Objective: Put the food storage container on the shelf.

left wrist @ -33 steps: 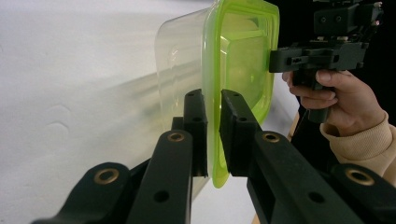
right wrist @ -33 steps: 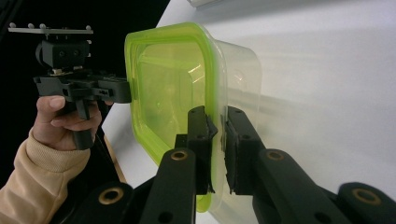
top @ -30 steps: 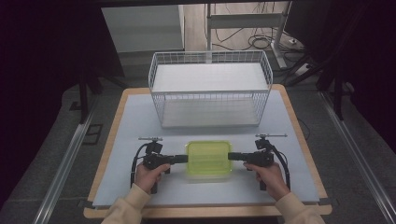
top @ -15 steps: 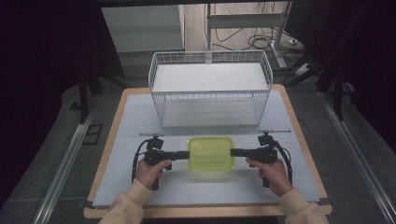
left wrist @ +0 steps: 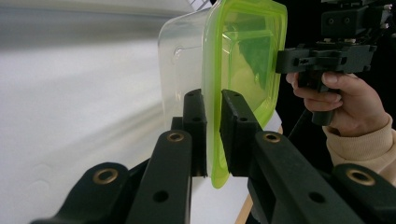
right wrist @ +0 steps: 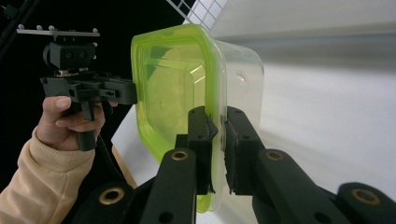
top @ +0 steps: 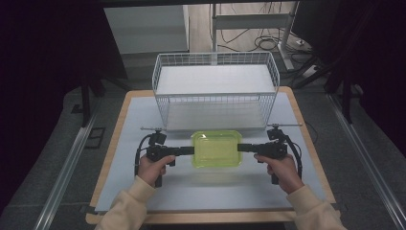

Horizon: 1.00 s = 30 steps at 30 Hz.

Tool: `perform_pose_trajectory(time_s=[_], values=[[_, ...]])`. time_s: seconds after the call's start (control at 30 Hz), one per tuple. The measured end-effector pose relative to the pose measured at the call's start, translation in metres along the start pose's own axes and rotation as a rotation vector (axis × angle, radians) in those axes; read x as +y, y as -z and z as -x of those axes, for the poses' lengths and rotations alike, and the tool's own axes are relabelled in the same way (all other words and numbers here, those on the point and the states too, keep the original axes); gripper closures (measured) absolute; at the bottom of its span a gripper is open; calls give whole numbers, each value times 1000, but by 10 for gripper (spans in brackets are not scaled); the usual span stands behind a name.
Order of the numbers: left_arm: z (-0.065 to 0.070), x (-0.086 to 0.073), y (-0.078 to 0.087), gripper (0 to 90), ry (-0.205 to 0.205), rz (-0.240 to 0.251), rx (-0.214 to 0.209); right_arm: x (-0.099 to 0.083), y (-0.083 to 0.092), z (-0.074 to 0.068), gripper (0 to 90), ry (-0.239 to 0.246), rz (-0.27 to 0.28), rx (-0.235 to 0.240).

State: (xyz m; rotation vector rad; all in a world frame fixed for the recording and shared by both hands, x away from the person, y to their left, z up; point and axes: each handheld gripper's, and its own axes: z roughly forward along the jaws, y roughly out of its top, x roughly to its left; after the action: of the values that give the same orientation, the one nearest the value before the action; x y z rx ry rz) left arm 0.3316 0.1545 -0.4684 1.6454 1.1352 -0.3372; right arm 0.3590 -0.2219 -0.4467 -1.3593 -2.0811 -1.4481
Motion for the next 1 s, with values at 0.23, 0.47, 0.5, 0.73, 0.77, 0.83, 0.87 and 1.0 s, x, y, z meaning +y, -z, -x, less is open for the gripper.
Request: perform_pose_trajectory(time_s=[0.23,0.47,0.5,0.73,0.77,0.83,0.87,1.0], values=[[9,13,4,813,-20,11,13,12,6,-9,824,25,20,-8],[17,26,9,812,-37,24,18,25,12,-18,824,39,30,-11],[18,27,9,812,-40,25,18,27,12,-19,824,40,34,-9],[25,39,15,812,-56,32,26,37,15,-25,824,49,45,-9],[25,40,15,812,-55,33,25,39,16,-26,824,49,45,-9],[26,42,16,812,-58,33,26,41,16,-27,824,49,47,-8],[26,44,17,812,-60,35,26,42,16,-28,824,52,47,-9],[29,49,20,812,-66,41,25,48,18,-31,824,55,54,-7]])
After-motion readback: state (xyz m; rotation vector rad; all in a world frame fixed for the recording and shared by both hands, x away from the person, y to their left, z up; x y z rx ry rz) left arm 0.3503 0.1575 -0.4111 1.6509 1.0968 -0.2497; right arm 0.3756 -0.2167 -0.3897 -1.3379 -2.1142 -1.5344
